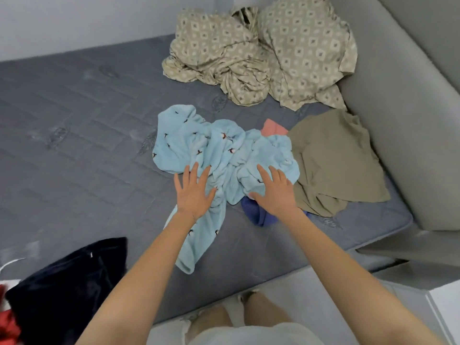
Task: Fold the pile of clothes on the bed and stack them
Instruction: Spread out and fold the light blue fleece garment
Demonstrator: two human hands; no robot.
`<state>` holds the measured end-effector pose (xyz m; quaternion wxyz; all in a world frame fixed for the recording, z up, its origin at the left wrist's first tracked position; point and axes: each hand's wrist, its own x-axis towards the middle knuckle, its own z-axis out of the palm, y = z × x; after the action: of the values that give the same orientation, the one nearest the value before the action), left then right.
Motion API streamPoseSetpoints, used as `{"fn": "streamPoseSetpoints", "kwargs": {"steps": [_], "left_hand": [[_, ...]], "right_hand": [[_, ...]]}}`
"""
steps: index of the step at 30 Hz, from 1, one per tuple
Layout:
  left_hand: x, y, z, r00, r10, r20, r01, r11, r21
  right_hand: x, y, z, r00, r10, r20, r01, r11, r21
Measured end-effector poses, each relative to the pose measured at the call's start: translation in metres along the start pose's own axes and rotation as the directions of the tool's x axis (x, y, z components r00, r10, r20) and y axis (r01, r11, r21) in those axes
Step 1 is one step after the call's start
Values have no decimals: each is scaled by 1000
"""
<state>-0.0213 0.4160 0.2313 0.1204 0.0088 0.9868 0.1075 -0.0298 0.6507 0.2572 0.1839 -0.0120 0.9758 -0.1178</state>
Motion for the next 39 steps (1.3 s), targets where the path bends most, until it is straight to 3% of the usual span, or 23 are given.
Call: {"fn": "streamPoseSetpoints", "kwargs": {"steps": [10,17,20,24,28,34,37,39], "left_hand": [[59,-40,75,968,-249,36,251,949,-191],[134,-65,139,930,-367,26,337,824,-456],[165,-68,167,924,-383,-10,307,754,-581],[185,-63,184,892,-452,-1,268,530,-804],[195,-68,187,860,-506,-64,243,516,-821],[179,-63,160,823,-563,-79,151,351,-924],[160,-62,135,812,-579,-69,99,254,-962],[146,-59,115,804,-588,-93,71,250,-966]], "right_hand": [[123,-6,54,988,-148,41,147,989,19],[215,-27,118,967,-239,-88,248,963,109],[244,-36,137,969,-207,-137,237,937,256],[261,-50,152,980,-141,-141,186,902,389],[265,-66,157,983,3,-185,84,884,459],[274,-76,140,985,157,66,-167,816,553],[263,-77,125,994,109,28,-105,806,583],[243,-81,114,998,60,8,-50,746,664]]}}
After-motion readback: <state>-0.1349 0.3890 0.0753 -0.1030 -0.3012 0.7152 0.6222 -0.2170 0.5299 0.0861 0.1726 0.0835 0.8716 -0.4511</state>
